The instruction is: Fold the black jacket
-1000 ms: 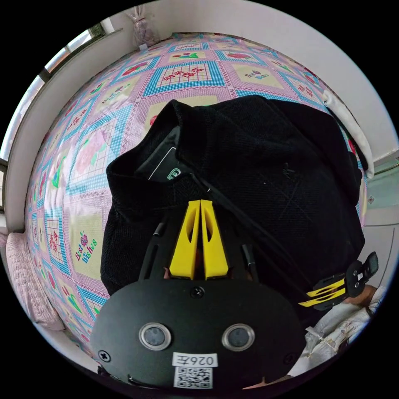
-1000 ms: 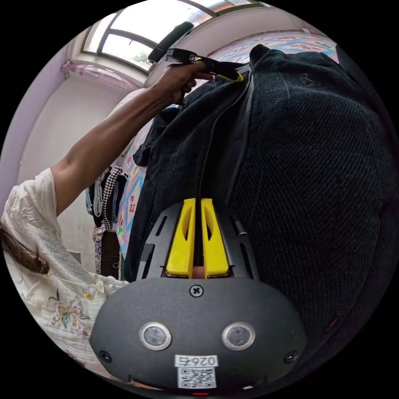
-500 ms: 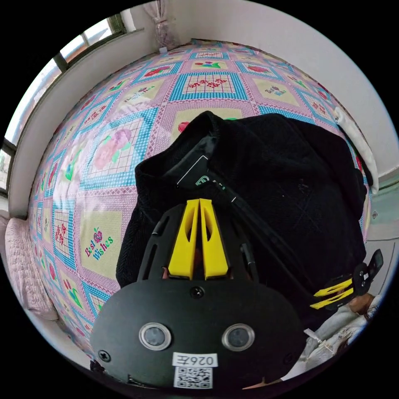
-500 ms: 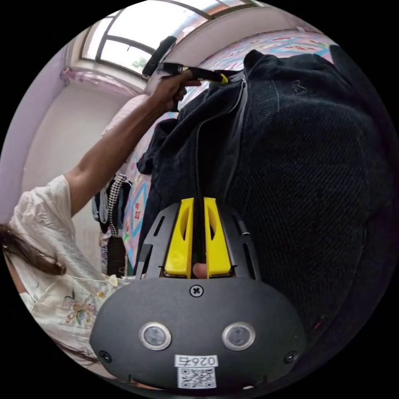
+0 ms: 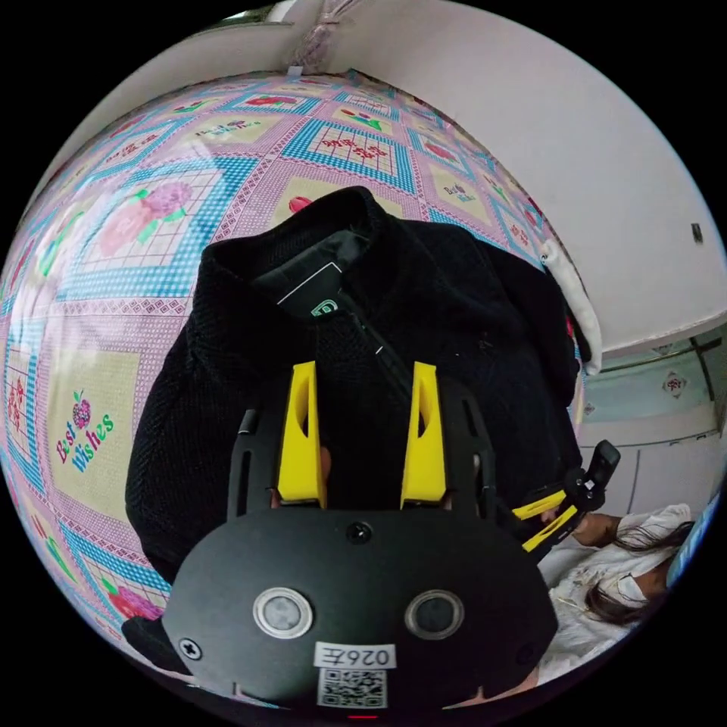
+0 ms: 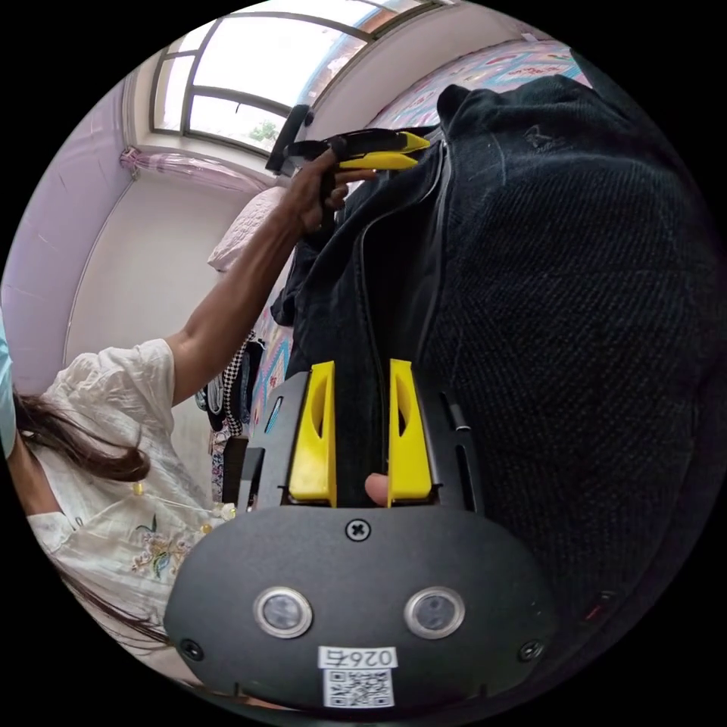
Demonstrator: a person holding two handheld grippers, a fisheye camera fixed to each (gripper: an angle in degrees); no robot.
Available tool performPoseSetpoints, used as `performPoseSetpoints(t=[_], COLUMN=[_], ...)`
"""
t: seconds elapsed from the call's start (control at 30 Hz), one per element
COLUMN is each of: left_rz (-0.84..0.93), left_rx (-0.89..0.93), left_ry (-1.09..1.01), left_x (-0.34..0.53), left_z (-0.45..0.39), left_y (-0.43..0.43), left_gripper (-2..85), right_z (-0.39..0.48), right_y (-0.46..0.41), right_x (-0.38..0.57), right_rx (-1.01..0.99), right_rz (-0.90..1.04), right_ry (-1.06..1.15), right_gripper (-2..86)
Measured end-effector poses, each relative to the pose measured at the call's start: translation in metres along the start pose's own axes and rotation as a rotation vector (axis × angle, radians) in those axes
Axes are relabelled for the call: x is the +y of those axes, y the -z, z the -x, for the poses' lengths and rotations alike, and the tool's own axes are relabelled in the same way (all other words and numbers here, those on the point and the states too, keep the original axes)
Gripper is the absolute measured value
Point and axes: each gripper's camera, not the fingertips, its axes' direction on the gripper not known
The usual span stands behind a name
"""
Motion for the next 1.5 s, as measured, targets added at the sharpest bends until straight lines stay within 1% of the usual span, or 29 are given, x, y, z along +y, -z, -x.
performPoseSetpoints(t=[0.03,0.07,0.17,0.2,0.27,0.3,0.33,0.4,0.43,0.5,0.57,0.67,0.73,0.8,0.83,0.9,0.93,0.97,1.0,1.03,1.1,1.17,1.23,1.27,1.33,1.37,1.43,1.5], left_rz=[-0.002,-0.012,-0.007,-0.035,-0.126,-0.206,-0.23,-0.178,-0.128,-0.095,-0.123,-0.134,-0.078,-0.011,0.037,-0.006,-0.012,-0.018,-0.048,-0.051,-0.074,-0.052,-0.055,-0.048,-0.042,-0.058,-0.156,-0.218], left_rx=[-0.143,-0.166,-0.241,-0.286,-0.294,-0.332,-0.314,-0.274,-0.289,-0.32,-0.349,-0.333,-0.277,-0.247,-0.248,-0.252,-0.248,-0.247,-0.285,-0.266,-0.26,-0.262,-0.238,-0.235,-0.24,-0.243,-0.23,-0.202], left_ry=[-0.047,-0.083,-0.122,-0.11,-0.08,-0.044,-0.033,-0.062,-0.085,-0.112,-0.119,-0.129,-0.133,-0.114,-0.111,-0.107,-0.118,-0.124,-0.131,-0.117,-0.102,-0.082,-0.091,-0.099,-0.092,-0.084,-0.054,-0.055], left_x=[0.003,0.004,-0.003,-0.006,-0.008,-0.007,-0.012,-0.022,-0.026,-0.023,-0.014,0.002,0.006,0.002,-0.002,-0.005,-0.01,-0.012,-0.014,-0.019,-0.022,-0.027,-0.034,-0.035,-0.037,-0.035,-0.018,0.001], left_z=[-0.011,-0.017,-0.028,-0.029,-0.027,-0.025,-0.021,-0.02,-0.022,-0.03,-0.039,-0.05,-0.053,-0.05,-0.048,-0.05,-0.051,-0.052,-0.052,-0.048,-0.041,-0.033,-0.029,-0.029,-0.029,-0.03,-0.033,-0.041], left_y=[-0.004,-0.005,-0.007,-0.001,0.016,0.029,0.034,0.027,0.018,0.01,0.012,0.017,0.014,0.002,-0.01,-0.01,-0.008,-0.006,0.001,0.007,0.014,0.008,0.009,0.01,0.027,0.034,0.07,0.096], left_gripper=[3.9,1.2,-0.4,-0.6,-0.8,-0.9,-0.9,-0.9,-0.9,-0.8,-0.6,0.5,10.4,16.8,17.5,16.2,12.0,9.9,4.6,1.7,1.5,2.0,3.6,4.1,7.3,8.1,9.5,9.7], right_z=[0.002,0.006,0.019,0.023,0.038,0.04,0.043,0.042,0.036,0.024,0.014,0.017,0.019,0.017,0.016,0.014,0.015,0.016,0.016,0.019,0.026,0.03,0.022,0.015,0.012,0.014,0.018,0.023], right_y=[-0.007,-0.012,-0.009,-0.006,0.009,0.012,0.017,0.016,0.01,0.004,0.009,0.01,0.01,0.012,0.012,0.013,0.012,0.012,0.012,0.014,0.021,0.027,0.02,0.02,0.023,0.025,0.03,0.034], right_x=[-0.002,-0.003,-0.008,-0.009,-0.01,-0.01,-0.01,-0.012,-0.014,-0.017,-0.023,-0.031,-0.035,-0.039,-0.041,-0.044,-0.047,-0.049,-0.05,-0.053,-0.057,-0.067,-0.074,-0.076,-0.075,-0.073,-0.067,-0.058], right_rx=[-0.002,0.016,0.054,0.063,0.102,0.101,0.095,0.105,0.126,0.11,0.048,0.065,0.054,0.038,0.026,0.016,0.018,0.023,0.027,0.038,0.059,0.119,0.158,0.115,0.092,0.108,0.136,0.159], right_rz=[0.025,0.046,0.057,0.049,0.001,-0.004,-0.015,-0.008,0.013,0.038,0.029,0.037,0.043,0.043,0.041,0.037,0.036,0.032,0.028,0.016,-0.02,-0.046,-0.013,-0.018,-0.026,-0.029,-0.036,-0.034], right_ry=[0.001,0.016,0.046,0.052,0.077,0.087,0.088,0.077,0.059,0.025,-0.011,-0.003,0.005,-0.004,-0.012,-0.019,-0.018,-0.019,-0.02,-0.018,-0.004,0.015,0.007,-0.011,-0.024,-0.024,-0.022,-0.013], right_gripper=[4.7,2.2,-0.8,-0.9,-1.2,-1.2,-1.3,-1.3,-1.3,-1.3,-1.3,-1.2,-1.1,-1.0,-0.9,-0.8,-0.8,-0.9,-0.9,-1.0,-1.1,-1.1,-1.0,-0.9,-0.4,0.1,1.1,1.9])
